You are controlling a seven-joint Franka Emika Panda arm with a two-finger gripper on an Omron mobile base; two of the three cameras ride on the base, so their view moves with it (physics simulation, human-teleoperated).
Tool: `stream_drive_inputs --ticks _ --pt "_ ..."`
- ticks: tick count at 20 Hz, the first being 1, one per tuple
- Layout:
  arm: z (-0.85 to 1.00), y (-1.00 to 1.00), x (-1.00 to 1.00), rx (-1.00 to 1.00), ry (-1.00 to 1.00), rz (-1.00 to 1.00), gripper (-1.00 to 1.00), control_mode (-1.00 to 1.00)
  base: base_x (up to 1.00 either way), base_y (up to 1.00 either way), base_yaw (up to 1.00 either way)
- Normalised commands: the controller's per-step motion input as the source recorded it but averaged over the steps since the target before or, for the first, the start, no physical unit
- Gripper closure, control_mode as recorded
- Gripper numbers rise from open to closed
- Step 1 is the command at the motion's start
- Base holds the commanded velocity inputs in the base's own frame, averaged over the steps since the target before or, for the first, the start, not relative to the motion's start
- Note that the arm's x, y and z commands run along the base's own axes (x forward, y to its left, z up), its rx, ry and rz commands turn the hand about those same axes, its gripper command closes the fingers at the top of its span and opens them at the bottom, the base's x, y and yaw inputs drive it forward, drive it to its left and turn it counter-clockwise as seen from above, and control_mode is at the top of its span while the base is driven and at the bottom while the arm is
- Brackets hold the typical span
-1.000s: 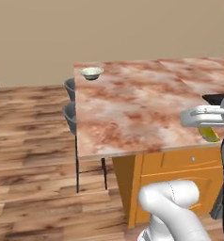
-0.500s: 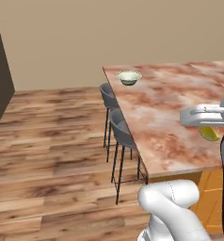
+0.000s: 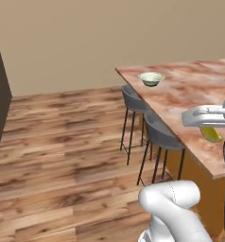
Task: There is a bowl on the dining counter. Grab a lemon wedge from the fridge and place it in the bowl. Then get the liquor bottle and glass cup from the cabinet and place them next to the bowl.
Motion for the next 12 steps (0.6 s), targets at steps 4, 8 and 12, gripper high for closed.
stream_drive_inputs --ticks 4,8,12 --pt "0.0 0.0 0.0 0.0 0.0 0.0 1.0 1.0 0.52 1.0 -0.4" --pt "0.0 0.0 0.0 0.0 0.0 0.0 1.0 1.0 0.78 1.0 -0.44" --pt "0.0 0.0 0.0 0.0 0.0 0.0 1.0 1.0 0.91 0.94 -0.47"
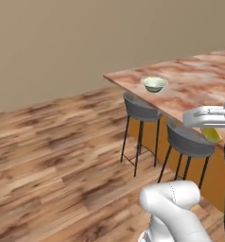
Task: There is a bowl on the dining counter. Grab a lemon wedge from the fridge and place it in the bowl. Then get the liquor bottle and glass cup from the cabinet and place them next to the bowl.
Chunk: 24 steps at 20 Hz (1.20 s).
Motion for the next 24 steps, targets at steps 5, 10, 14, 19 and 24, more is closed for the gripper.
stream_drive_inputs --ticks 5,10,14,19,24 --pt "0.0 0.0 0.0 0.0 0.0 0.0 1.0 1.0 0.93 0.78 -0.49" --pt "0.0 0.0 0.0 0.0 0.0 0.0 1.0 1.0 0.83 0.62 -0.53" --pt "0.0 0.0 0.0 0.0 0.0 0.0 1.0 1.0 0.73 0.65 -0.57" --pt "0.0 0.0 0.0 0.0 0.0 0.0 1.0 1.0 0.66 0.76 -0.58" --pt "0.0 0.0 0.0 0.0 0.0 0.0 1.0 1.0 0.63 0.61 -0.57"
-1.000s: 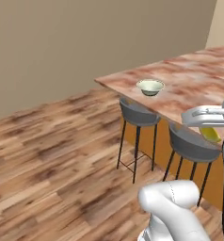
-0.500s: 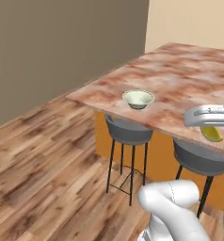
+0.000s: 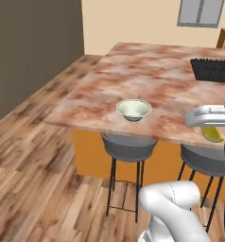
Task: There is a bowl on the dining counter. Grab a lemon wedge from the fridge and place it in the bowl. Then get the liquor bottle and glass cup from the cabinet and place them next to the bowl.
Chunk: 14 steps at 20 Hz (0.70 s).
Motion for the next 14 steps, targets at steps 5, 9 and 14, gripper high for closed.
stream_drive_inputs --ticks 5,9,14 --pt "0.0 0.0 0.0 0.0 0.0 0.0 1.0 1.0 0.66 0.47 -0.56" --pt "0.0 0.0 0.0 0.0 0.0 0.0 1.0 1.0 0.77 0.46 -0.52" --pt "0.0 0.0 0.0 0.0 0.0 0.0 1.0 1.0 0.95 0.5 -0.33"
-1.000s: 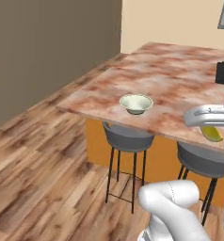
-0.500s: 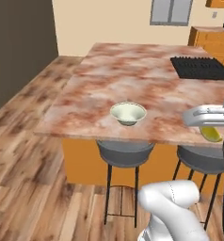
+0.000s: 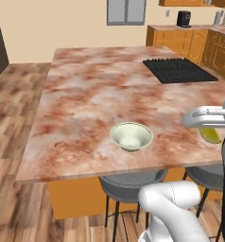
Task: There is a bowl on the dining counter. Grab a lemon wedge from the fridge and place it in the bowl. Then get the liquor bottle and glass cup from the cabinet and place them next to the bowl.
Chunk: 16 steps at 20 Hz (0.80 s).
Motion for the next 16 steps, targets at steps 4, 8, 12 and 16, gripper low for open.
stream_drive_inputs --ticks 4,8,12,16 --pt "0.0 0.0 0.0 0.0 0.0 0.0 1.0 1.0 0.88 0.43 -0.23" --pt "-0.29 0.12 0.78 0.0 0.32 -0.19 1.0 -1.0 0.0 0.0 0.0" --pt "-0.63 0.04 0.81 0.0 0.35 -0.14 1.0 -1.0 0.0 0.0 0.0" --pt "-0.68 0.11 0.75 0.0 0.32 -0.1 1.0 -1.0 0.0 0.0 0.0"
